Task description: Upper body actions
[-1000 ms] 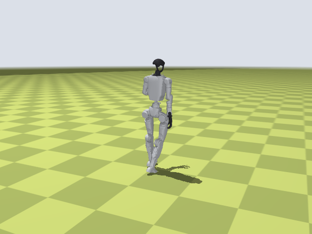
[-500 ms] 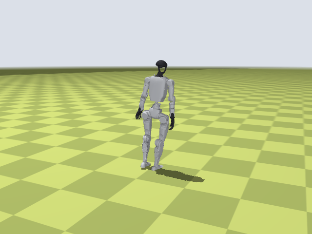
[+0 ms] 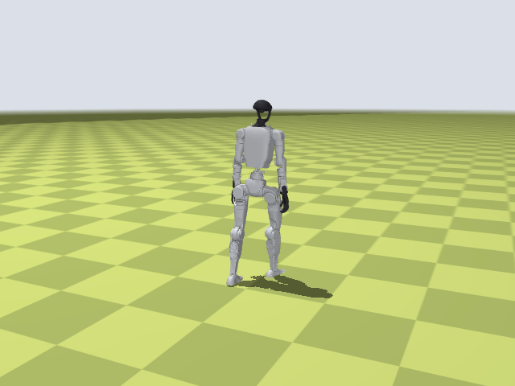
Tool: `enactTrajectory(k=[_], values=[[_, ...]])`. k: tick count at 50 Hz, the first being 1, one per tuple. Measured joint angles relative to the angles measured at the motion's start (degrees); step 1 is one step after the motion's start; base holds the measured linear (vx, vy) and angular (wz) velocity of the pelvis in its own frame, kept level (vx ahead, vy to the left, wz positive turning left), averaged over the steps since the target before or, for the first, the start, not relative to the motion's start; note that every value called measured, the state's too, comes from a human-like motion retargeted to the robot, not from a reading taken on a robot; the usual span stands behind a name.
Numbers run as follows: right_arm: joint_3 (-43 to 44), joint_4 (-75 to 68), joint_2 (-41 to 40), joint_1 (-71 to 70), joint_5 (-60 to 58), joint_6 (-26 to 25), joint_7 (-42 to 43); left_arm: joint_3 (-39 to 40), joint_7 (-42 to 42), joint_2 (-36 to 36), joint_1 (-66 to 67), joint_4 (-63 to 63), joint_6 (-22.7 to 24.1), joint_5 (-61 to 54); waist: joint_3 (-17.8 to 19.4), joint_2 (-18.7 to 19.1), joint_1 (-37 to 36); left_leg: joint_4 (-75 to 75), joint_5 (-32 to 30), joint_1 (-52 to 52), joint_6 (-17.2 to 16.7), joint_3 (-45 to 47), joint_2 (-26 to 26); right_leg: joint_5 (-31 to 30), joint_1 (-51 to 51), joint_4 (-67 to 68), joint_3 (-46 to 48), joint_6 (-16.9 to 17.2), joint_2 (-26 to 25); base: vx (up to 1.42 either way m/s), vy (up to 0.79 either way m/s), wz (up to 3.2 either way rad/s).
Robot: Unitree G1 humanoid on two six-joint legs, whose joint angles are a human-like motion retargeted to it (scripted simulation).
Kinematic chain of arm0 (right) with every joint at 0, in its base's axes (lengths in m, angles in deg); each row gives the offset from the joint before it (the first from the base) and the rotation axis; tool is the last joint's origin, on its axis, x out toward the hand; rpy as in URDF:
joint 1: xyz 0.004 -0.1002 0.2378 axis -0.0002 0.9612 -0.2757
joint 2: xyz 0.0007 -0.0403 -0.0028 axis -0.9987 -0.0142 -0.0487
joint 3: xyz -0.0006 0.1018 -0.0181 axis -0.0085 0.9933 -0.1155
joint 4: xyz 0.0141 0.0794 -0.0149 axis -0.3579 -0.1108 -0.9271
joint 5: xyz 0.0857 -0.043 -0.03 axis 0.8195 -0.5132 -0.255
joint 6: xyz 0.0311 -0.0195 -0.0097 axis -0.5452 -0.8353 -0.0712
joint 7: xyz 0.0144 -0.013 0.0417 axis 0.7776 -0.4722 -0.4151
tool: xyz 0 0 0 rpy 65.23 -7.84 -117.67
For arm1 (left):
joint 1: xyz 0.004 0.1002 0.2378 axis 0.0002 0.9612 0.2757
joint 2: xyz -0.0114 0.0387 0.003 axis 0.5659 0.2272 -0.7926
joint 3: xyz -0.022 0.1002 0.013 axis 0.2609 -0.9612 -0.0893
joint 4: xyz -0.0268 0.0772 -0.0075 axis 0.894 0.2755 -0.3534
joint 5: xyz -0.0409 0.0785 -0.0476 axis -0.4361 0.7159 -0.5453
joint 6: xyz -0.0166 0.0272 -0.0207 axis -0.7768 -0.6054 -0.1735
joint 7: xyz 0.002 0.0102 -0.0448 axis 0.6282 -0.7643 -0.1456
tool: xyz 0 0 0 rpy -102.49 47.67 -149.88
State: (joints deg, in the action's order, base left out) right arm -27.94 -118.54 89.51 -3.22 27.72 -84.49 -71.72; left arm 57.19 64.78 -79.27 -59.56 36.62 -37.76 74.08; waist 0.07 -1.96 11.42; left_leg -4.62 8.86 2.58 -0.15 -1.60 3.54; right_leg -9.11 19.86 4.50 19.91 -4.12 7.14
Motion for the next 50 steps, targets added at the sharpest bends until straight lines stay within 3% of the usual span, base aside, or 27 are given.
enactTrajectory(k=[7,10,12,15,20,23,25,27,30,32,50], values=[[0.7,3.1,0.3,0.9,0.8,1.7,3.6,-1.9,-2.4,2.2,-4.6,2.0,-2.1,3.5,2.2,-0.5,2.1,2.5,0.3,-1.1,4.3,1.1,3.3,-10.7,1.2,-3.2,-1.2,6.8,3.7,-0.3,0.26,0.23],[1.4,0.9,0.5,0.6,3.5,2.9,5.2,-1.8,-4.5,3.0,-5.9,3.9,-3.2,2.5,3.4,-1.2,2.0,2.2,-0.2,-1.6,5.2,1.5,4.8,-9.8,1.1,-2.3,-5.0,10.9,4.0,-0.27,0.25,-0.05],[2.0,-0.7,0.6,0.9,4.5,3.4,5.9,-1.6,-5.6,3.1,-5.3,4.5,-3.7,1.6,3.5,-0.9,0.9,2.4,-0.5,-2.1,5.8,2.9,4.7,-3.1,0.8,-0.1,-9.6,9.8,2.2,-0.2,0.17,-0.79],[2.9,-3.1,1.0,1.2,6.0,3.3,7.0,-0.1,-6.6,2.8,-4.0,4.7,-4.1,0.7,2.3,-1.4,-6.7,3.5,-0.3,-3.3,6.2,10.9,4.4,5.4,-0.1,3.7,-17.4,7.2,-1.1,-0.16,0.13,-2.13],[6.3,-5.4,0.5,3.2,16.4,4.7,4.7,0.4,-7.1,2.3,-0.3,5.5,-4.0,0.6,0.9,-0.4,-12.3,3.7,0.0,-4.2,6.2,15.6,2.4,12.8,-3.7,10.9,-16.4,5.1,-0.7,-0.13,0.11,-0.78],[7.4,-7.2,0.4,3.8,19.9,4.8,2.0,0.2,-6.4,1.9,2.3,6.7,-4.4,1.5,1.2,2.4,-2.8,2.4,-0.9,-4.2,6.4,5.1,1.6,11.3,-6.2,13.0,-3.2,1.3,-0.3,-0.01,0.05,2.24],[6.8,-8.0,0.8,3.7,18.9,4.1,2.2,0.9,-5.7,1.5,3.7,7.5,-4.7,1.9,0.9,2.8,-2.4,2.3,-0.9,-4.2,6.5,4.6,1.4,11.8,-8.5,13.4,-2.0,0.4,-1.0,-0.05,0.07,0.54],[6.0,-8.0,1.1,3.6,15.2,2.8,3.1,1.0,-5.4,1.4,4.8,8.6,-5.0,2.0,0.4,2.6,-2.9,2.3,-0.8,-4.2,6.7,5.0,1.7,12.1,-10.7,13.0,-1.7,1.0,-1.8,-0.04,0.05,-0.33],[4.9,-7.6,1.2,3.7,9.4,1.2,4.6,0.8,-5.5,1.2,6.0,9.6,-5.3,2.2,-0.5,2.0,-3.2,2.0,-0.6,-4.6,7.0,4.5,2.5,13.6,-13.6,10.8,0.8,5.4,-0.7,0.0,0.0,0.0],[4.1,-6.7,1.0,3.9,6.9,0.8,5.6,0.7,-5.4,1.2,6.5,9.8,-5.5,2.8,-0.8,1.5,-2.8,1.7,-0.6,-4.7,7.1,3.9,3.1,14.6,-15.0,8.3,3.0,5.9,-0.3,-0.01,0.0,0.09],[0.1,0.2,-2.2,2.7,4.9,3.2,3.2,-2.5,-6.2,-0.4,1.6,5.6,-4.4,3.6,-1.5,0.1,-3.8,2.0,-1.8,-4.1,6.7,5.7,3.1,14.3,-13.5,7.9,-0.9,3.9,-1.9,-0.03,-0.04,-0.07]])
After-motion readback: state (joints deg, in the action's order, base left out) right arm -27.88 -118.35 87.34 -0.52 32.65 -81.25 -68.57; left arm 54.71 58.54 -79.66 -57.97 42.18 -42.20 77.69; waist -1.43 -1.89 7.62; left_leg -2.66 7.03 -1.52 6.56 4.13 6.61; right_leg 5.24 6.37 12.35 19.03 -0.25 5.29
